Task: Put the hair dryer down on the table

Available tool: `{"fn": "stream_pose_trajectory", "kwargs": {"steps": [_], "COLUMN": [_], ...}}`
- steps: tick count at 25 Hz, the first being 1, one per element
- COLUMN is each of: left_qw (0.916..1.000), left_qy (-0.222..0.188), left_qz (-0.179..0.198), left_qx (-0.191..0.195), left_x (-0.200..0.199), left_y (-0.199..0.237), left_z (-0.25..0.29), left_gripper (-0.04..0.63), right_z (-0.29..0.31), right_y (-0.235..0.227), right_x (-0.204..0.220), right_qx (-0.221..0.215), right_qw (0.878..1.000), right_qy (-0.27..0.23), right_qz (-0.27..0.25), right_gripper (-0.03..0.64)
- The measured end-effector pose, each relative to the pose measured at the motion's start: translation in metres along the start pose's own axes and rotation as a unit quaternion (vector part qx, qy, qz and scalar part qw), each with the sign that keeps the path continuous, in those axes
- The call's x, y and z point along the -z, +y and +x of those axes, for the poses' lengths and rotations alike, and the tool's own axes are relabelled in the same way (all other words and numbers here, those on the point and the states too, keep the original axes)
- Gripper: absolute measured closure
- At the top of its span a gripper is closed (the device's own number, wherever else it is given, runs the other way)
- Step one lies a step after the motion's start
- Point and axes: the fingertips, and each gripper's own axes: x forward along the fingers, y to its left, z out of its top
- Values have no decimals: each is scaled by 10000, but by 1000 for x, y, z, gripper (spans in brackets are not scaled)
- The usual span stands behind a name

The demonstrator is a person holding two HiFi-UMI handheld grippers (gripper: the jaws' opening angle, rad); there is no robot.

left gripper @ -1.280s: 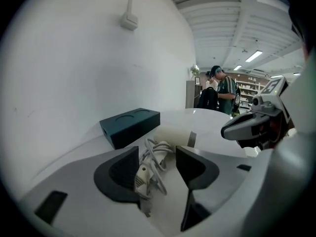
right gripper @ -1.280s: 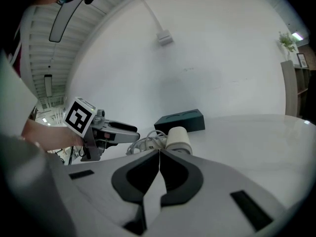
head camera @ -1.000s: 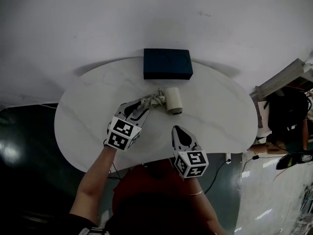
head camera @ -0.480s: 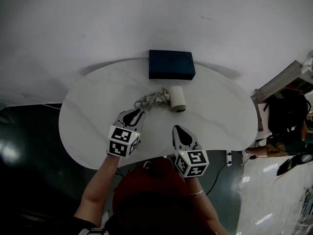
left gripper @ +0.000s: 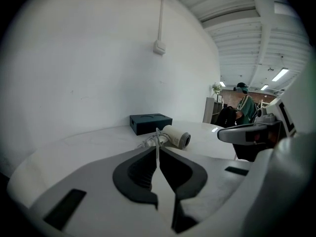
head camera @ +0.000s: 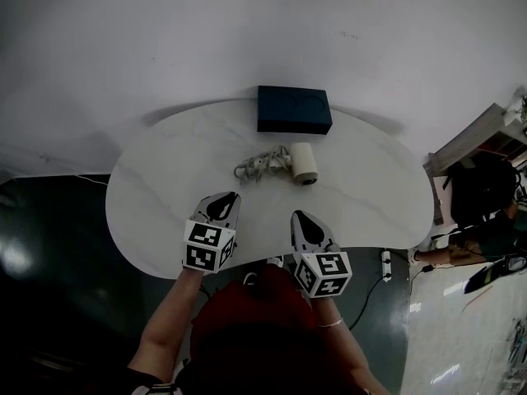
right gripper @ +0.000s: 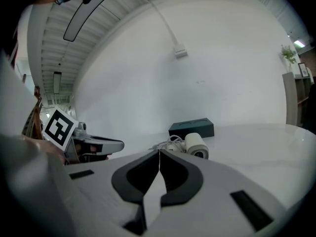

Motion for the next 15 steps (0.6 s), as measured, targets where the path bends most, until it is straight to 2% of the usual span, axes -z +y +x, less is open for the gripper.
{"fn": "stream_pose_trajectory", "kwargs": {"steps": [15], "left_qw": [9992], "left_qy": [-233], "left_qz": [-275], "left_qx": [-183], "left_x": [16], "left_y": [4], "left_z": [-45], "left_gripper": [566], "right_z": [-14], "right_y": [32], "right_x": [-2], "right_qx": [-53], "right_qw": [9995], "right_qy": [-110], "right_qz": [-303], "right_gripper": [601]}}
